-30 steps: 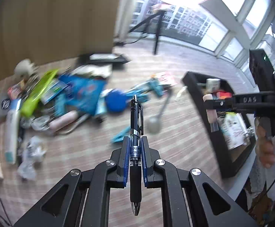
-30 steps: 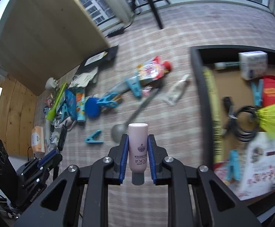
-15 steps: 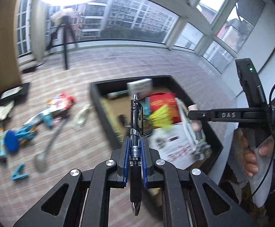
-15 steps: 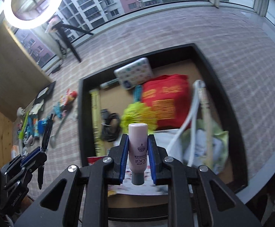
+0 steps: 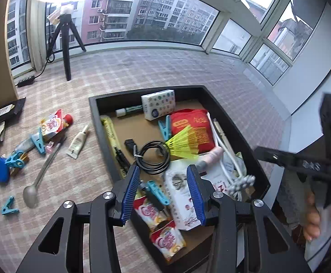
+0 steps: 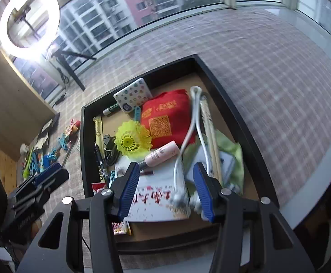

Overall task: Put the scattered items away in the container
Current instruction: 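Withdraw both open grippers from the tray back toward the pile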

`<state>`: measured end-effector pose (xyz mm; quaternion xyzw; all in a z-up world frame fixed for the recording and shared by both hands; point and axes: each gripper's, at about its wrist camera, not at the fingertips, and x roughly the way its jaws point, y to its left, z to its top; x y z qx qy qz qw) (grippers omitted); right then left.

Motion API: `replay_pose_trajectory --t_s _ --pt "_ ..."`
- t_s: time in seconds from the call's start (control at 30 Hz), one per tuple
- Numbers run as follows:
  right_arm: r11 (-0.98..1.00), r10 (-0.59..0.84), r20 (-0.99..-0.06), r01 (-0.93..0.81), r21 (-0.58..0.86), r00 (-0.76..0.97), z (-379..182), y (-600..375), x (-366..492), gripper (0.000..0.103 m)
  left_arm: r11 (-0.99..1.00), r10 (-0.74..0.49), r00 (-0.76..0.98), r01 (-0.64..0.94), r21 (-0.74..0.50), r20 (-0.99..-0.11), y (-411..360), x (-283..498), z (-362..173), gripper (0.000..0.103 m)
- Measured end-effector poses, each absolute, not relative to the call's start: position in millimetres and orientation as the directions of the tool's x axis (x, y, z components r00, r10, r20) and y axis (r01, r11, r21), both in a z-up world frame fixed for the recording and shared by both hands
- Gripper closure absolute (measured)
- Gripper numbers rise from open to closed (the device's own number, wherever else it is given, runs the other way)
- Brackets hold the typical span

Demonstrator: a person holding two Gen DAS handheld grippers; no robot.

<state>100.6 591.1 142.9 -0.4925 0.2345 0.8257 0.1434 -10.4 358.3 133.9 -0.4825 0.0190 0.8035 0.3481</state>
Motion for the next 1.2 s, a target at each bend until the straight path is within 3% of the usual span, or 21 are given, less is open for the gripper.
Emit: replay_pose_trajectory --t_s 0.27,0.57,1.0,1.2 --pt "-0.799 0.211 -0.848 -0.586 0.137 -0.487 162.4 552.6 164.0 0.054 -0.697 0.491 -0.26 -0.689 -0.196 -0.832 356.9 1.3 130.4 0.062" --pt "-0.711 0.345 -0.833 -0.7 0.069 -0.432 165.9 514.4 220.1 0.054 -0.587 0.56 -0.164 -0.771 -0.248 -0.812 353.7 29.1 133.8 0.062" --pt "-0.775 0.298 -0.819 -0.625 0.092 -0.49 185.4 442.0 199.9 0.054 -0.671 0.562 -0.243 -0.693 -0.264 -0.79 235.5 23.4 146.1 0.062" --pt "-0.882 0.201 -0.81 -0.462 0.095 -0.55 192.3 391.2 158.0 0.045 -0.789 0.501 -0.355 -0.562 -0.248 -0.789 151.8 17.9 147.0 0.059"
